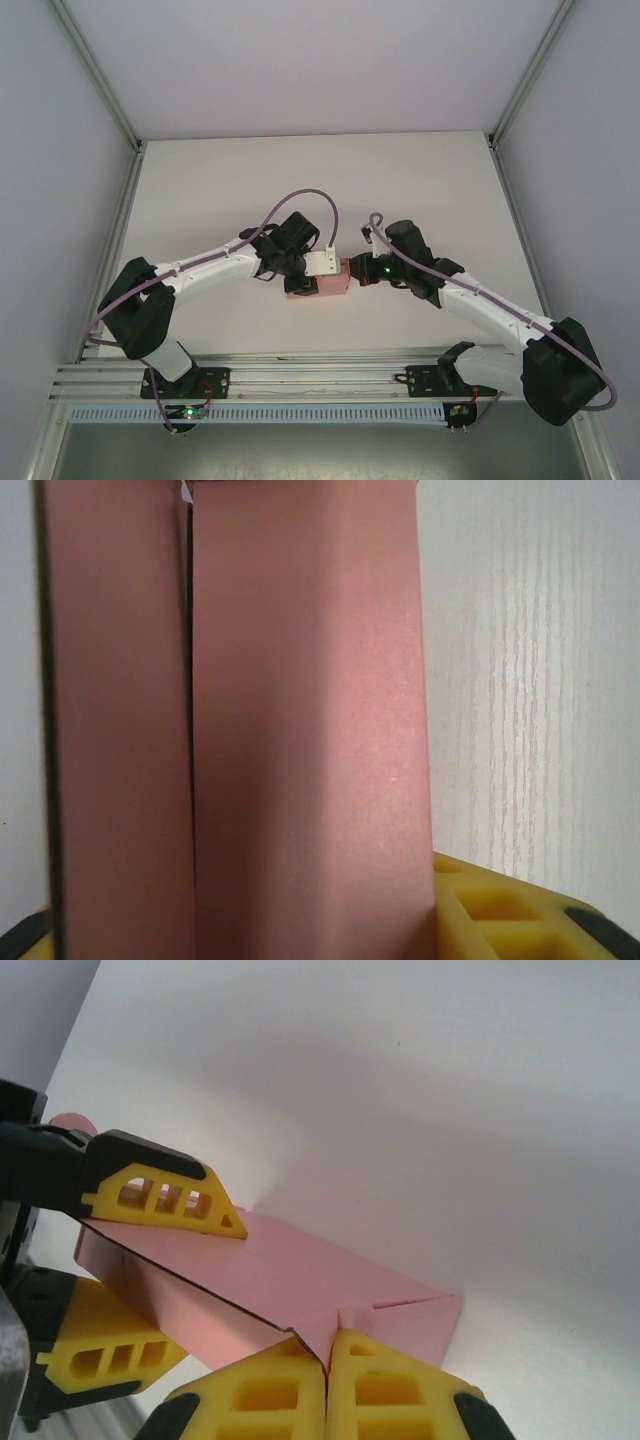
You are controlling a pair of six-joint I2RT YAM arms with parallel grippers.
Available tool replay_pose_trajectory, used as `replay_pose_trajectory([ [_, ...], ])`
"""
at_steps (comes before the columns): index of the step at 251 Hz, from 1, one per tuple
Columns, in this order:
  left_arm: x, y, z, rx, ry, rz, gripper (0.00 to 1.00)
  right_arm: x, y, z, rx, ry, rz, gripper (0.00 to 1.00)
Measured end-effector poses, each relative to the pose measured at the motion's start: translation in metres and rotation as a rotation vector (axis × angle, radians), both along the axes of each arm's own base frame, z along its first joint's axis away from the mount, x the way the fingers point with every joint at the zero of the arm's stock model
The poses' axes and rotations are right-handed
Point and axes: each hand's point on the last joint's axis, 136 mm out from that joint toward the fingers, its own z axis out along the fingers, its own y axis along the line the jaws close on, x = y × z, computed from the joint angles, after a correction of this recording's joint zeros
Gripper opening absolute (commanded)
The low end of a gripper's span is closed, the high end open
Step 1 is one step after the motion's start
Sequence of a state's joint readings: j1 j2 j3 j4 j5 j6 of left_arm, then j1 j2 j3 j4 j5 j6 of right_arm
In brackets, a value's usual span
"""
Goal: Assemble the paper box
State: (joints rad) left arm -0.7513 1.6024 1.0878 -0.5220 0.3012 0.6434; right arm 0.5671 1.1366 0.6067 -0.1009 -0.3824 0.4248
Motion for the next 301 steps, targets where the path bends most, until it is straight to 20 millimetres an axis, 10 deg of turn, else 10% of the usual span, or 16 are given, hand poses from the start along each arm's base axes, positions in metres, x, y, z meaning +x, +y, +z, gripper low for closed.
replay_pose_trajectory([
  [123, -0.0005, 0.0033, -0.0042, 0.023, 0.040, 0.050, 0.45, -0.0006, 0.0075, -0.0040, -0.065, -0.240, -0.101, 0.00],
  [301, 0.0001, 0.0030, -0.0042, 0.027, 0.043, 0.051, 0.44, -0.0043, 0.0068, -0.0018, -0.043, -0.055, -0.216, 0.00],
])
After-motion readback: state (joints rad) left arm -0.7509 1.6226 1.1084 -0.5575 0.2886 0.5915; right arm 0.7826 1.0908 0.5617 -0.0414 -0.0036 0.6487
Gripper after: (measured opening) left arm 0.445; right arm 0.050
